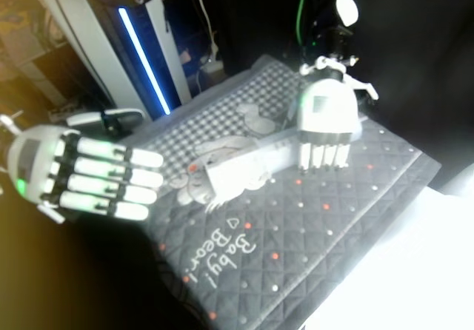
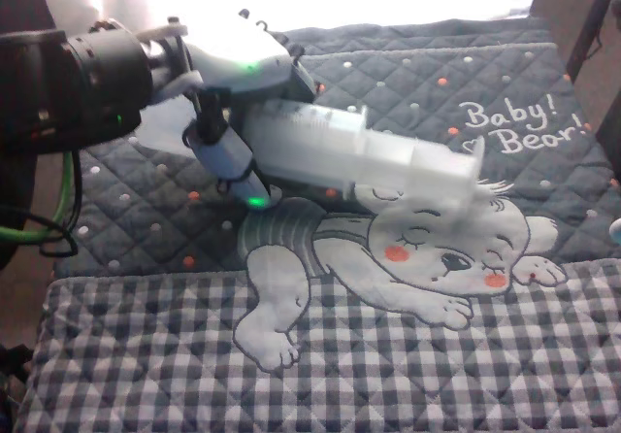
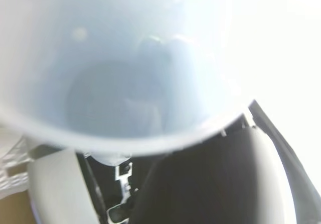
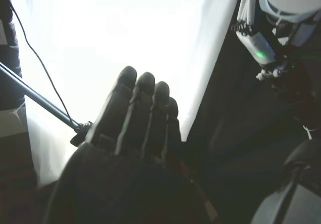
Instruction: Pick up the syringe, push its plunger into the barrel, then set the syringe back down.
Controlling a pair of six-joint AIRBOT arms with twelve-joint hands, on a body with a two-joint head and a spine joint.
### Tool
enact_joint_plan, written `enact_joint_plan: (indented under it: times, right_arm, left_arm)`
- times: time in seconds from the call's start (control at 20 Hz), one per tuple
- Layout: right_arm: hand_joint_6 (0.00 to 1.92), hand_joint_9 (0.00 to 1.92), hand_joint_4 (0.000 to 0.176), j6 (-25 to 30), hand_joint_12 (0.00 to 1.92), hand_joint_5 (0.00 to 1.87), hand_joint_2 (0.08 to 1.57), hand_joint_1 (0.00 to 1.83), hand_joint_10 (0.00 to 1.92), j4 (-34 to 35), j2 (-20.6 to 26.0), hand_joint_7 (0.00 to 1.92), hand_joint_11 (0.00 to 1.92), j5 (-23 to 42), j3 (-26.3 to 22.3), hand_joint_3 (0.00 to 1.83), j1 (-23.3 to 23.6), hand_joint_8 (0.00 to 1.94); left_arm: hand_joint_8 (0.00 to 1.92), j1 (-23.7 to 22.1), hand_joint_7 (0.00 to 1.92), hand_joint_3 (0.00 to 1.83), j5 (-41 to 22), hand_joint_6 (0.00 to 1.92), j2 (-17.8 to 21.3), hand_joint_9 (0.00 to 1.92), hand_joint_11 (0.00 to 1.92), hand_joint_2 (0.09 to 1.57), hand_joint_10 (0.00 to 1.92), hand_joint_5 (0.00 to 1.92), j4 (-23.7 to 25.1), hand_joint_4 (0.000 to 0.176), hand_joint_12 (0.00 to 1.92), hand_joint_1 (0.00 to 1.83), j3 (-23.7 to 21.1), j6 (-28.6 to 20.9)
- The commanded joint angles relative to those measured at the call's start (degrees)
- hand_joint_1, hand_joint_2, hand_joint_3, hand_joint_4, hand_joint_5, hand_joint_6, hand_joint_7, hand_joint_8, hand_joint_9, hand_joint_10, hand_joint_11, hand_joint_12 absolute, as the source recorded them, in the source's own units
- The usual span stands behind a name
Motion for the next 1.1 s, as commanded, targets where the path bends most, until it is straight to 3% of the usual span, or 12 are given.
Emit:
enact_joint_plan:
  times: [0.0, 0.05, 0.3, 1.05]
  right_arm:
    - [0.00, 0.40, 0.000, 0.4, 0.01, 0.23, 0.62, 0.67, 0.00, 0.7, 0.4, 0.35, 0.33, 7.2, 0.2, 0.00, 0.8, 0.00]
    - [0.00, 0.40, 0.000, 0.4, 0.01, 0.23, 0.62, 0.67, 0.00, 0.7, 0.4, 0.35, 0.33, 7.2, 0.3, 0.00, 0.8, 0.00]
    - [0.00, 0.35, 0.000, 0.4, 0.00, 0.21, 0.64, 0.69, 0.00, 0.8, 0.4, 0.31, 0.28, 7.2, 1.0, 0.01, 0.8, 0.00]
    - [0.00, 0.34, 0.000, 0.4, 0.00, 0.20, 0.64, 0.73, 0.00, 0.8, -0.3, 0.30, 0.27, 7.2, 1.1, 0.00, 0.8, 0.00]
  left_arm:
    - [1.92, -1.2, 1.32, 0.01, -4.9, 1.92, 0.3, 1.38, 1.46, 1.12, 1.92, 1.21, -3.6, 0.000, 1.92, 1.48, 0.2, -0.2]
    - [1.92, -1.2, 1.32, 0.01, -5.5, 1.92, 0.4, 1.38, 1.46, 1.12, 1.92, 1.22, -6.1, 0.000, 1.92, 1.48, 0.2, -47.0]
    - [1.92, -1.7, 1.33, 0.00, -8.7, 1.92, 0.5, 1.39, 1.47, 1.12, 1.92, 1.23, -12.8, 0.000, 1.92, 1.54, 0.7, -47.0]
    - [1.92, -4.9, 1.34, 0.00, -8.7, 1.92, 2.9, 1.40, 1.45, 1.13, 1.92, 1.24, -6.8, 0.000, 1.92, 1.53, -1.2, -47.0]
